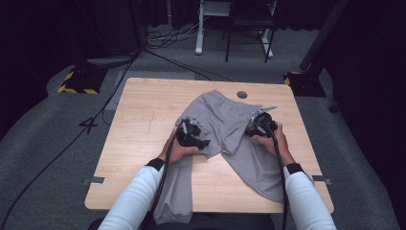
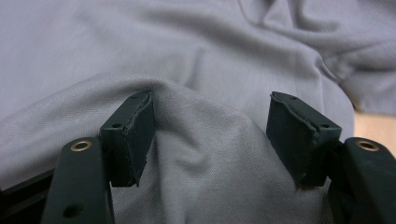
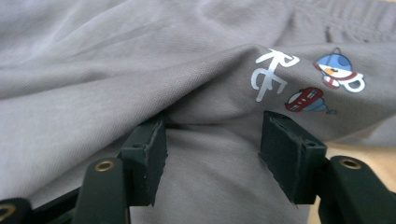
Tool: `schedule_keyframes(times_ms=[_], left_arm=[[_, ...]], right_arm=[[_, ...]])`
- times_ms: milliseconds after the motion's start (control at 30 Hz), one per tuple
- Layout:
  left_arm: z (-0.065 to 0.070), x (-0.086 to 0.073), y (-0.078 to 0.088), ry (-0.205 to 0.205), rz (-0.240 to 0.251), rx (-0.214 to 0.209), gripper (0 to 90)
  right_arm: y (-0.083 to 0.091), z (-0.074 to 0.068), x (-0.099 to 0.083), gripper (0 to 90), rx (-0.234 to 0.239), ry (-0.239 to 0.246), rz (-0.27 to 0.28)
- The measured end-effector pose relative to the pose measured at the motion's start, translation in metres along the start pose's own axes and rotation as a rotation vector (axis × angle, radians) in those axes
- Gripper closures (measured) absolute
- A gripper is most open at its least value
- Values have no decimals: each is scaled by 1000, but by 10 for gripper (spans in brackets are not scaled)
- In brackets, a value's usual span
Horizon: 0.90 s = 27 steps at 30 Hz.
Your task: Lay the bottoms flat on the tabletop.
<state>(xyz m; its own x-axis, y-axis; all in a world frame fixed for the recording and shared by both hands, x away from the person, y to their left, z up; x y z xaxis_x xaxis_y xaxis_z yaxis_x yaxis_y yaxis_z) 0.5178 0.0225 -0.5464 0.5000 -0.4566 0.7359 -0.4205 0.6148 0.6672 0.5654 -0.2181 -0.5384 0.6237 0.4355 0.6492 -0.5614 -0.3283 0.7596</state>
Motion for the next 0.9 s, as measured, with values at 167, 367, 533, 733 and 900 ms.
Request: schedule_keyframes(times_ms=[167,367,533,733,900], left_arm=[[-5,20,-21,21,8,55,328],[-8,30,-16,14,0,91,298],[-18,26,24,12,44,95,286],[-31,-19,53,-26,-42,130,286],[-25,-48,69,-57,-56,153,283]], right_arm=[[-8,18,8,373,-49,-57,-10],[-2,25,8,368,-153,22,-41],[37,1,10,427,-145,88,101],[75,-85,-3,425,115,224,212],[77,-181,-24,414,357,382,192]])
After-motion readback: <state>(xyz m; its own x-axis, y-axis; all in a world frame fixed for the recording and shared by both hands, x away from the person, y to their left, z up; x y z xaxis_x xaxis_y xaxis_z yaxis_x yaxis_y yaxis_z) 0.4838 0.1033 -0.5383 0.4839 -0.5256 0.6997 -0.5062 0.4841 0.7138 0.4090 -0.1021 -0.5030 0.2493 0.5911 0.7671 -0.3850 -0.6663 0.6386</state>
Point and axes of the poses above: each handheld gripper's, and its own axes: y roughly backward along the jaws, x roughly out of its top, z roughly to its right, the point moved 7 cm from there along -y, roughly forward along the jaws, and after that the axes turned 4 degrees about z, right-handed, at the moved point
